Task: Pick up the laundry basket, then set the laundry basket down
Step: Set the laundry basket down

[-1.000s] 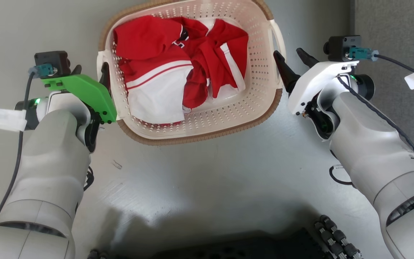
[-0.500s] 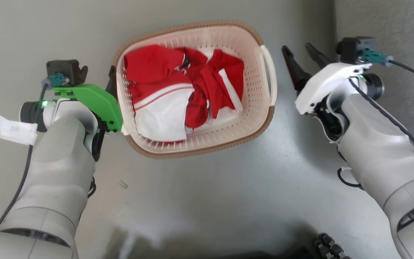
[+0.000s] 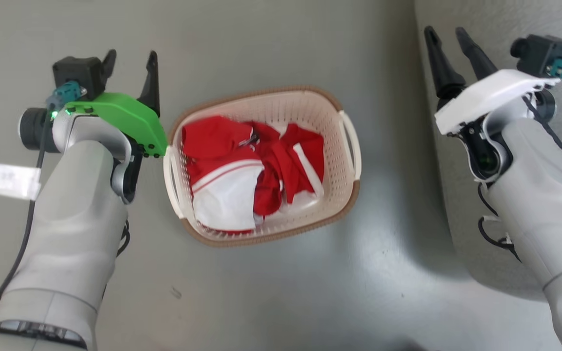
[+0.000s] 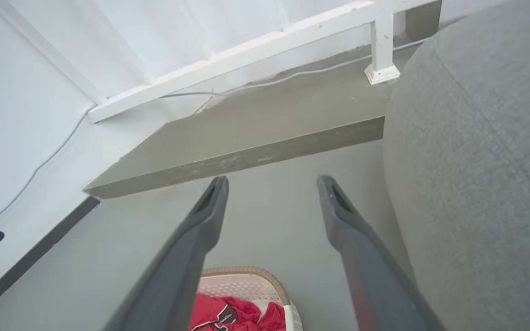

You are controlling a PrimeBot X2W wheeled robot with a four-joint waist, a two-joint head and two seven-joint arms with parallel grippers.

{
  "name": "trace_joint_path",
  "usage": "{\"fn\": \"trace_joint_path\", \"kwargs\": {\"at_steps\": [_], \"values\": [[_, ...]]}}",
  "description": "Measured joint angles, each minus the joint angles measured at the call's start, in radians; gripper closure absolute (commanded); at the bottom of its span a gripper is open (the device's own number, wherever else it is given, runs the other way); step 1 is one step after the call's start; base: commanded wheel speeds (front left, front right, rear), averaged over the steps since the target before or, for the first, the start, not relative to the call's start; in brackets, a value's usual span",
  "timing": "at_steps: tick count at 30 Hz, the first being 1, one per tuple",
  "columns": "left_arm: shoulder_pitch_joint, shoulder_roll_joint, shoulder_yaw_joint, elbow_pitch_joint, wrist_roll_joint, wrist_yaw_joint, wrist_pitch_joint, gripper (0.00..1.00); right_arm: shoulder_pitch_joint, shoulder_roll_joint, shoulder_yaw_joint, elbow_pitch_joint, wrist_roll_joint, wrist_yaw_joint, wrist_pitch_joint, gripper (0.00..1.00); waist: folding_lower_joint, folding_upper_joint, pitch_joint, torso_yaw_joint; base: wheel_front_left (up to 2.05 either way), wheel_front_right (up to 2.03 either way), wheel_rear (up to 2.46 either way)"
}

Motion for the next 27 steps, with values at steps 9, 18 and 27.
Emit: {"fn": "trace_joint_path", "kwargs": {"at_steps": [9,18,27], "values": [[0.131,0.031,0.060,-0.200,0.041,0.055,0.000,0.00,0.122,-0.016,-0.103,-0.161,-0.097,-0.038,0.000,0.00,0.0000,0.0000,-0.137,-0.008,0.00,0.00,0.00],[0.272,0.034,0.086,-0.362,0.071,0.108,-0.001,0.00,0.255,-0.020,-0.159,-0.272,-0.190,-0.072,0.000,0.00,0.0000,0.0000,-0.251,-0.016,0.00,0.00,0.00],[0.450,0.036,0.096,-0.482,0.109,0.139,-0.001,0.00,0.392,-0.015,-0.179,-0.346,-0.256,-0.100,0.000,0.00,0.0000,0.0000,-0.351,-0.017,0.00,0.00,0.00]]}}
